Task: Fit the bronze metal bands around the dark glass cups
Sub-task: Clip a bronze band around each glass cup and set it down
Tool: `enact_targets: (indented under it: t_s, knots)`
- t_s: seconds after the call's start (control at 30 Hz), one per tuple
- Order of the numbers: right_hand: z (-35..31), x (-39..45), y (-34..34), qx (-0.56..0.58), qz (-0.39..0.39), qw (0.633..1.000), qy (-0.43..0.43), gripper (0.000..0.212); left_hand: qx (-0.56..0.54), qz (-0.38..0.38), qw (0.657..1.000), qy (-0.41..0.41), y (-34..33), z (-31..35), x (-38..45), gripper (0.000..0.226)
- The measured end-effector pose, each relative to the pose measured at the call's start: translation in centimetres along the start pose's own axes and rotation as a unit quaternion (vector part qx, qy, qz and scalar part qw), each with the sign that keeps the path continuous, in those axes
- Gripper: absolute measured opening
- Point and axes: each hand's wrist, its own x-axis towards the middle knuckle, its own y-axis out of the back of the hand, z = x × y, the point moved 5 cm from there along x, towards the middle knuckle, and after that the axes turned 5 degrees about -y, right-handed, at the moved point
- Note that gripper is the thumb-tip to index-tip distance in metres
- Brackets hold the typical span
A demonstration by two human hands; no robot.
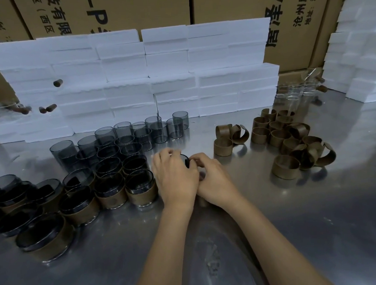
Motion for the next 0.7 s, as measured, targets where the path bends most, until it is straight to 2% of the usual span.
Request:
enact_targets:
  t_s: [0.17,0.37,0.7]
  knots:
    - [0.5,0.1,0.0,0.012,-0.012,1.000,-0.013,0.061,0.085,0.018,0.996,-0.013,0.5,0.2,-0.2,0.036]
    - [1.1,0.5,0.2,0.047,0.012,0.999,-0.025,0.055,0.133,-0.010,0.991,0.006,0.5,0.2,-0.3,0.048]
    - [2.1,1.3,0.1,0.097,0.030,0.993,-0.052,0.046,0.177,-0.017,0.984,0.030,0.2,0.5,-0.6,0.053]
